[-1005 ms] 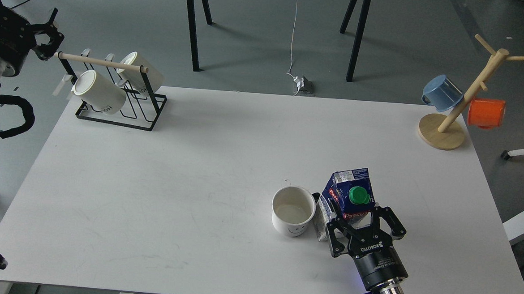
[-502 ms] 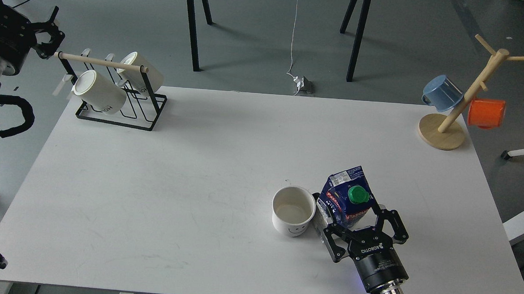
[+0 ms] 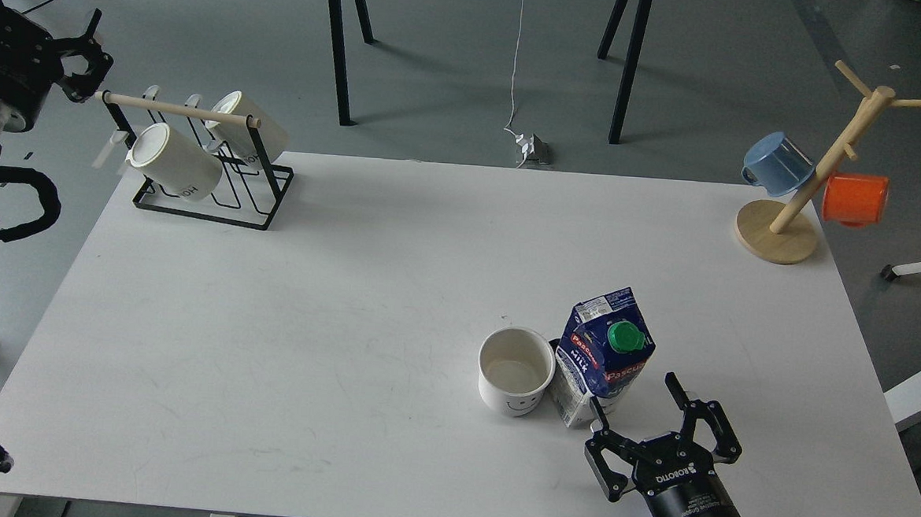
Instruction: Place cup and milk with both arms
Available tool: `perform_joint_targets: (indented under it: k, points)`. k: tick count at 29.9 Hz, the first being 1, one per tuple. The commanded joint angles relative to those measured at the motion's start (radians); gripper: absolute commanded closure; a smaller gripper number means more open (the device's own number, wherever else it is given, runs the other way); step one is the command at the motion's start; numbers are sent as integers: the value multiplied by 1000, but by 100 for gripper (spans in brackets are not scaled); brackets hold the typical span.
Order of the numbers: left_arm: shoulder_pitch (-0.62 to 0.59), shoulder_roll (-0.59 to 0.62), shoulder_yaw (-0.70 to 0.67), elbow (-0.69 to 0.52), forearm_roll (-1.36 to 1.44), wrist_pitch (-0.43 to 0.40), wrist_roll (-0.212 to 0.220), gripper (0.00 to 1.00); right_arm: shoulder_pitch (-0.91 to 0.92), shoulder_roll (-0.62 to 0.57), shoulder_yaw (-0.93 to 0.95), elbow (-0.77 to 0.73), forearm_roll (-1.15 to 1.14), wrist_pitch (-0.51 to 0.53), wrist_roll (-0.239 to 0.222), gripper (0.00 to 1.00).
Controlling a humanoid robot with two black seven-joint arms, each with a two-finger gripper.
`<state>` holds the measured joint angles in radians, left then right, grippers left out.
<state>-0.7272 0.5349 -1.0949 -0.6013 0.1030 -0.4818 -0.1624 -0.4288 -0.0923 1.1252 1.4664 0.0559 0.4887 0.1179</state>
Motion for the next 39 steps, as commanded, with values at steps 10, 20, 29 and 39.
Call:
perform_joint_targets:
  k: [10,20,29,39]
  points:
    - [2,1,-3,0,-3,0,-3,0,-153,-118,169,12,-1,0,2,3]
    - [6,-7,-8,-2,-17,-7,9,0,79,-371,386,-6,21,0,8,2]
    - [-12,-18,1,44,-32,-7,30,0,543,-362,372,-142,21,0,-1,2]
    - [-47,-49,3,47,-32,-7,35,0,1015,-377,251,-564,19,0,-90,2]
